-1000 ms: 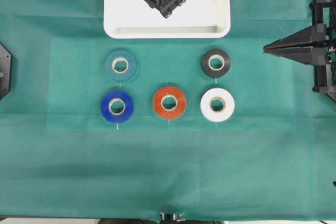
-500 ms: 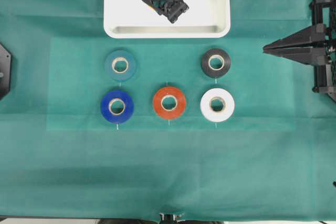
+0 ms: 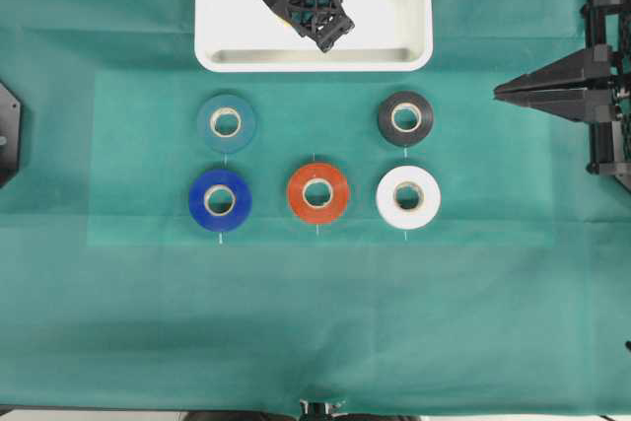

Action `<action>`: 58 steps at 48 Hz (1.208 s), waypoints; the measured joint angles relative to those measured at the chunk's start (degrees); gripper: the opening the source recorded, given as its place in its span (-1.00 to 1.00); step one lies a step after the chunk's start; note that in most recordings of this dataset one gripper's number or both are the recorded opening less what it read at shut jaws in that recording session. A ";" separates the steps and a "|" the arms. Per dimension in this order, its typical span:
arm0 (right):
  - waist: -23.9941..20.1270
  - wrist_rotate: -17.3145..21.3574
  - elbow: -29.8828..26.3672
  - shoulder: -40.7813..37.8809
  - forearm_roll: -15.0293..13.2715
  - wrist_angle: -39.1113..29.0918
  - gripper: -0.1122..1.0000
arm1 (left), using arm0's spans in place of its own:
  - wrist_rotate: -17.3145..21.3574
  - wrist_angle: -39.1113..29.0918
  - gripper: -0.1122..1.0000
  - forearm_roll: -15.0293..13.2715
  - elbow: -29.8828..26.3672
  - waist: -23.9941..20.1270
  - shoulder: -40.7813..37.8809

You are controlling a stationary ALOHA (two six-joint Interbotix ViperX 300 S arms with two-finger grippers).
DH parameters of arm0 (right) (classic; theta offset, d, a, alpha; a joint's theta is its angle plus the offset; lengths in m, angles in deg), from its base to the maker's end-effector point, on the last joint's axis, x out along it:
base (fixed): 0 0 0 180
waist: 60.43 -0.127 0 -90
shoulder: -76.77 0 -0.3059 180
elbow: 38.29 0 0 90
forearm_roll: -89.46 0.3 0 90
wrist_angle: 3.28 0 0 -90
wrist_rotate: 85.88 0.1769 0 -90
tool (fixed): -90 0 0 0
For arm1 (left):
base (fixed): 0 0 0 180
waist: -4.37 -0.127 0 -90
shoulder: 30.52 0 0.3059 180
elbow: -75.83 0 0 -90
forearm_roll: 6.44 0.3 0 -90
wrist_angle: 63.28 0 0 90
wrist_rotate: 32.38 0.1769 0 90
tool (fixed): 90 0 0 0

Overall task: Place the tape from the fixed location into the white case.
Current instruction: 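Lower the yellow roll into the tray and open the left gripper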

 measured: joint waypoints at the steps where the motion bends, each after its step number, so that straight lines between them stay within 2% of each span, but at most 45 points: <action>1: 0.00 0.00 0.00 0.00 0.00 0.00 -0.80 | 0.44 0.09 -0.36 -0.09 0.00 0.00 0.00; 5: 0.00 0.00 0.00 0.00 0.00 0.00 -0.80 | 1.85 0.35 -0.36 -0.26 0.00 0.00 0.00; 13: 0.00 0.00 0.00 0.00 0.00 0.00 -0.80 | 2.02 0.35 -0.32 -0.35 0.00 0.00 0.00; 15: 0.00 0.00 0.00 0.00 0.00 0.00 -0.80 | 2.02 0.35 -0.17 -0.44 0.00 -0.09 -0.09; 22: 0.00 0.00 0.00 0.00 0.00 0.00 -0.80 | 1.58 0.26 0.64 -0.35 0.00 -0.09 0.00; 25: 0.00 0.00 0.00 0.00 0.00 0.00 -0.80 | 1.23 0.26 0.87 -0.44 -0.09 -0.09 0.00; 27: 0.00 0.00 0.00 0.09 0.00 -0.09 -0.80 | 0.97 0.26 0.96 -0.44 0.00 0.00 0.00; 48: 0.00 0.00 0.00 0.00 0.00 0.00 -0.80 | 0.00 -3.34 0.93 -0.44 -0.26 0.00 0.44; 58: 0.00 0.00 0.00 0.00 0.00 -0.09 -0.80 | 0.00 -7.21 0.93 -0.53 -2.46 0.44 4.13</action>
